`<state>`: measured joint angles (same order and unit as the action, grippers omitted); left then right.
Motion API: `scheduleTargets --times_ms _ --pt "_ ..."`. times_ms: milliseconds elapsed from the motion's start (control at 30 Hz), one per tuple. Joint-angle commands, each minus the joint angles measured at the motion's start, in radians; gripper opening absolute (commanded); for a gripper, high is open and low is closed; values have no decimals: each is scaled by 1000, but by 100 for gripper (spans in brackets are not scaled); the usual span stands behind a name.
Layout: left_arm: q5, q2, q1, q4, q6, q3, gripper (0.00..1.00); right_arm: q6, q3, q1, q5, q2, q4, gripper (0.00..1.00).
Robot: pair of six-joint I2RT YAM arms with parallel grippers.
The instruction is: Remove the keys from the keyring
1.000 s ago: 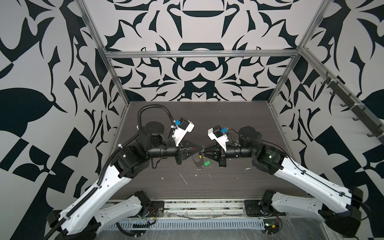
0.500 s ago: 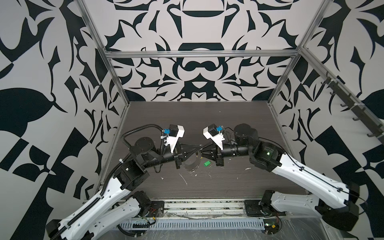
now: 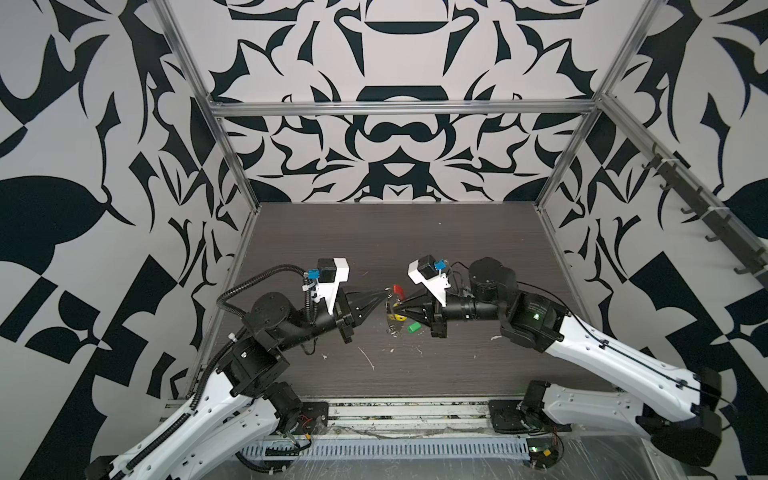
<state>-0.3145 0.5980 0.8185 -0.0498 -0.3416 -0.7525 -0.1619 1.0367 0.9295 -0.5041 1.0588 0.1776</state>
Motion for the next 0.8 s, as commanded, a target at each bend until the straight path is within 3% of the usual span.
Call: scheduleTargets --times_ms 0,167,300,500,767 --pt "109 -39 1 85 10 18 0 -25 -30 -40 54 -40 -66 0" --pt "181 -61 1 150 -4 26 0 -55 -114 -151 74 -63 -91 0" --pt "216 -77 1 156 -15 43 0 -99 -178 -218 64 18 -107 0" --pt "238 -96 0 142 -26 62 0 -166 -256 -211 29 242 -240 0" --pt "234 -84 1 137 -46 73 0 -158 -205 -144 92 497 -275 0"
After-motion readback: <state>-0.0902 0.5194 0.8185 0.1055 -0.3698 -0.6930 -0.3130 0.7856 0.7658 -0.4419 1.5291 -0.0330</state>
